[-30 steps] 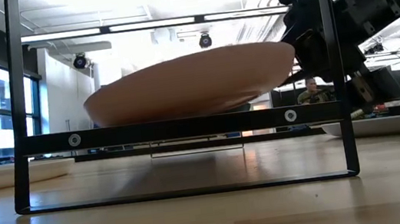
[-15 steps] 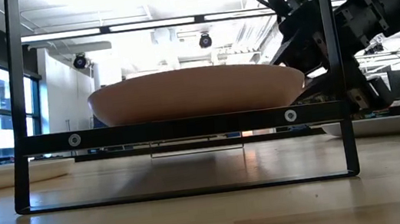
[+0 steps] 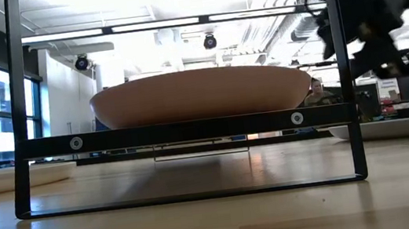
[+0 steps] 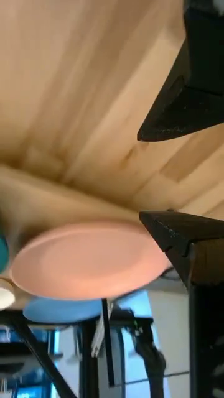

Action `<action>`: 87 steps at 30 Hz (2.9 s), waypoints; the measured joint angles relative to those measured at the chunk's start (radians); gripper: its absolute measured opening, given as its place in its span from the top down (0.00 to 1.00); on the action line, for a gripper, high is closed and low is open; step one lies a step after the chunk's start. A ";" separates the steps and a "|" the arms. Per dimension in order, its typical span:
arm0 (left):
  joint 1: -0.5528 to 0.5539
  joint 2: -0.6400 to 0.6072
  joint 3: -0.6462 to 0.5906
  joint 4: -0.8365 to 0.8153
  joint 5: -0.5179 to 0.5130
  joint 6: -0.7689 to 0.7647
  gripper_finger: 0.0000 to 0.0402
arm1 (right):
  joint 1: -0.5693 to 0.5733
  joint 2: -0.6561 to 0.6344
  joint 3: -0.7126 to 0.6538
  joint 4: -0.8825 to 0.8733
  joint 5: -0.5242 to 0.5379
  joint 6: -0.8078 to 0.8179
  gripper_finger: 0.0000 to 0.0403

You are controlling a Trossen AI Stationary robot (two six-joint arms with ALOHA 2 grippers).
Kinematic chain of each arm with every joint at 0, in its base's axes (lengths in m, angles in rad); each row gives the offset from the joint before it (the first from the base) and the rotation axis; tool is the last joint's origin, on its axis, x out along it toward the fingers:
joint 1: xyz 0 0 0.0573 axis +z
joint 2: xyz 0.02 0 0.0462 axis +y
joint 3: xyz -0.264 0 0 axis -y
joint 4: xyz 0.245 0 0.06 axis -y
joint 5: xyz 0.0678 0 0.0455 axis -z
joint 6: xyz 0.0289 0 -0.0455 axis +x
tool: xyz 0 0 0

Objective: Place and stack plates onto a shelf
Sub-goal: Stack the white plate on top of the pink plate on the shelf

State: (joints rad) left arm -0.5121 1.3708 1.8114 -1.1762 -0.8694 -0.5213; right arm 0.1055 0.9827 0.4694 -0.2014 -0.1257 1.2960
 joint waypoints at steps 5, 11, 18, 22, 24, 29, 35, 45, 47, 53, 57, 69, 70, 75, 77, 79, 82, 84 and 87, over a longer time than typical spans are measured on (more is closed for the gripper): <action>0.000 0.000 0.000 -0.083 -0.096 -0.107 0.67 | 0.013 -0.198 0.000 -0.274 0.087 -0.014 0.57; 0.000 -0.019 -0.155 -0.035 -0.123 -0.290 0.67 | 0.028 -0.351 0.000 -0.412 0.178 -0.018 0.57; 0.042 -0.033 -0.509 0.567 0.121 -0.229 0.67 | 0.027 -0.408 -0.001 -0.347 0.205 -0.049 0.57; 0.125 -0.030 -0.672 1.035 0.364 -0.061 0.67 | 0.027 -0.405 -0.001 -0.210 0.205 -0.077 0.57; 0.176 -0.028 -0.721 1.142 0.441 -0.018 0.67 | 0.027 -0.398 -0.001 -0.141 0.206 -0.089 0.57; 0.267 -0.101 -0.748 1.139 0.526 0.076 0.67 | 0.027 -0.387 -0.001 0.057 0.261 -0.111 0.57; 0.318 -0.222 -0.761 1.077 0.571 0.205 0.67 | 0.027 -0.362 -0.001 0.277 0.372 -0.194 0.57; 0.337 -0.449 -1.198 1.506 0.685 0.079 0.67 | 0.026 -0.279 -0.001 0.386 0.462 -0.219 0.57; 0.337 -0.481 -1.253 1.582 0.677 0.053 0.67 | 0.026 -0.262 -0.001 0.403 0.462 -0.213 0.57; 0.337 -0.542 -1.292 1.619 0.633 0.028 0.67 | 0.026 -0.241 -0.001 0.408 0.459 -0.213 0.57; 0.337 -0.553 -1.292 1.625 0.596 0.060 0.67 | 0.026 -0.244 -0.001 0.409 0.457 -0.243 0.57; 0.337 -0.551 -1.291 1.615 0.543 0.082 0.67 | 0.026 -0.244 -0.001 0.411 0.439 -0.278 0.57; 0.337 -0.551 -1.291 1.615 0.543 0.086 0.67 | 0.026 -0.244 -0.001 0.411 0.439 -0.282 0.57; 0.337 -0.551 -1.291 1.615 0.543 0.086 0.67 | 0.026 -0.244 -0.001 0.411 0.437 -0.284 0.57; 0.337 -0.551 -1.291 1.615 0.542 0.086 0.67 | 0.026 -0.244 -0.001 0.411 0.437 -0.284 0.57; 0.337 -0.551 -1.291 1.615 0.542 0.087 0.67 | 0.026 -0.244 -0.001 0.411 0.437 -0.284 0.57; 0.337 -0.551 -1.291 1.615 0.542 0.087 0.67 | 0.026 -0.244 -0.001 0.411 0.437 -0.284 0.57; 0.337 -0.551 -1.291 1.615 0.542 0.087 0.67 | 0.026 -0.244 -0.001 0.411 0.437 -0.284 0.57; 0.337 -0.551 -1.291 1.615 0.541 0.087 0.67 | 0.026 -0.244 -0.001 0.411 0.437 -0.284 0.57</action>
State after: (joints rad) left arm -0.1753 0.8196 0.5201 0.4385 -0.3279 -0.4339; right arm 0.1310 0.7387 0.4683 0.2092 0.3111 1.0122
